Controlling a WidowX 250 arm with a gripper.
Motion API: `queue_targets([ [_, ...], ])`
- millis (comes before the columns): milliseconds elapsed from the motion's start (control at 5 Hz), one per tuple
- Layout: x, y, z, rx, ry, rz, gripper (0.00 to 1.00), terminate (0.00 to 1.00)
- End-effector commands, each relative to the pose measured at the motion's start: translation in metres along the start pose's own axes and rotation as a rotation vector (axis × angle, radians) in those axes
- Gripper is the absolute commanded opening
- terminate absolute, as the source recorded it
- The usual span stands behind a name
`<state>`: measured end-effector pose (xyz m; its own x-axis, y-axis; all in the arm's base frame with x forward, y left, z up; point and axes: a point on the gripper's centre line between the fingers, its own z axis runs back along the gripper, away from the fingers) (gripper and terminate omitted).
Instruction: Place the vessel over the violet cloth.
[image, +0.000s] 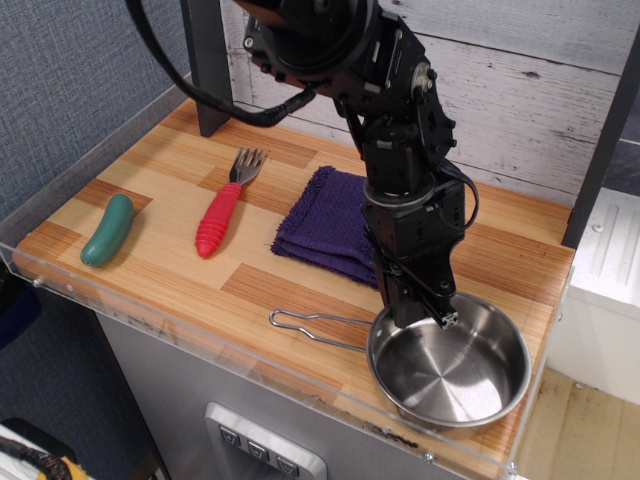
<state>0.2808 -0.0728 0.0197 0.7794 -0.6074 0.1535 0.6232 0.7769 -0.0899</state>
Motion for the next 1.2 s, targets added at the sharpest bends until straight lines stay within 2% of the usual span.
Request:
queue_targets([
  [0, 0.000, 0.010, 0.042, 0.009, -0.069, -0.001, 0.00, 0.00],
  [400, 0.002, 0.038, 0.082, 0.039, -0.150, 0.046, 0.00, 0.00],
  [600, 0.003, 0.053, 0.092, 0.068, -0.167, 0.060, 0.00, 0.00],
  [1000, 0.007, 0.092, 0.098, 0.104, -0.187, 0.135, 0.00, 0.00],
])
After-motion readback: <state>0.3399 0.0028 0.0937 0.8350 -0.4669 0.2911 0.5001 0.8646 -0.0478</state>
